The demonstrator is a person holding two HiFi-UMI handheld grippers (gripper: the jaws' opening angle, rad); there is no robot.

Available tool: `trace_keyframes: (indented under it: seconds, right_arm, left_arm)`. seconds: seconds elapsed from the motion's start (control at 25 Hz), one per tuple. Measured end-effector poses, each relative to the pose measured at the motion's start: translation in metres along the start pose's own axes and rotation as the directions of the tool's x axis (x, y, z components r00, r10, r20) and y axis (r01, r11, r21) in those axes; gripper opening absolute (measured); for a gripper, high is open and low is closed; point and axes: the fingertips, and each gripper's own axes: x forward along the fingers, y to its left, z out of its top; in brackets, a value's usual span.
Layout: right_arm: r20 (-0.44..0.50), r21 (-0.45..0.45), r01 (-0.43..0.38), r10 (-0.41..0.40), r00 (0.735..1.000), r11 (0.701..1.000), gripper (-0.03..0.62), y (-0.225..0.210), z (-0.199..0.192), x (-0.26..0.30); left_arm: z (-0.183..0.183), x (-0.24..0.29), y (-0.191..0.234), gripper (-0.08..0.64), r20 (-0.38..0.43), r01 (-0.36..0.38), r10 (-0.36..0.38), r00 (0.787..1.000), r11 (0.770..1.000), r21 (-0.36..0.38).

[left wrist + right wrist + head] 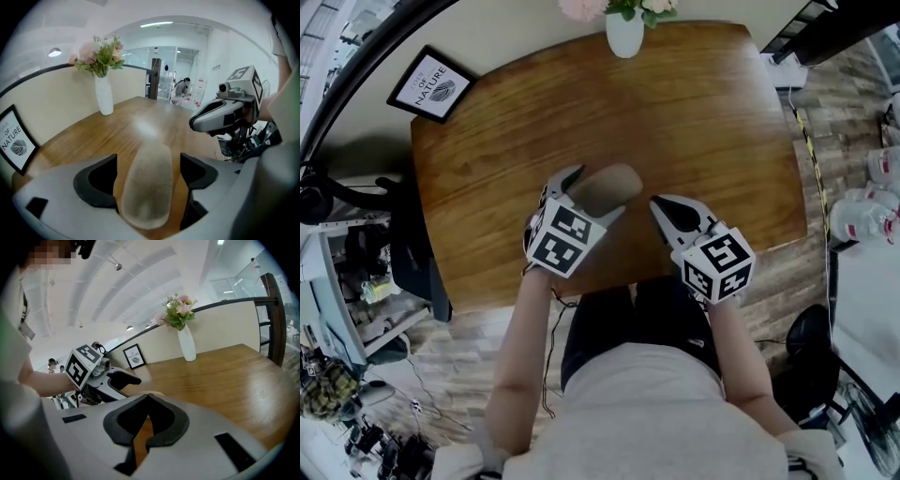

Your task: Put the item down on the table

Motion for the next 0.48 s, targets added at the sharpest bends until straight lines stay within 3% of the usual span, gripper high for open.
trace_keyframes:
  seconds: [0.24, 0.48]
  right_arm:
    - [0.055, -0.042, -0.024, 0.026, 0.998, 0.999, 0.009, 0.015, 0.029, 0.007]
    - [0.108, -0.115, -0.074, 0.087, 0.99, 0.991, 0.009, 0.033, 0.067, 0.007]
  left_arm:
    - [0.029, -0.037, 0.002, 0.371, 0.141, -0.024, 0.034, 0.989, 0.997, -0.069]
    - [0.064, -0.079, 0.005, 0.281, 0.288, -0.025, 0.057, 0.956, 0.993, -0.113]
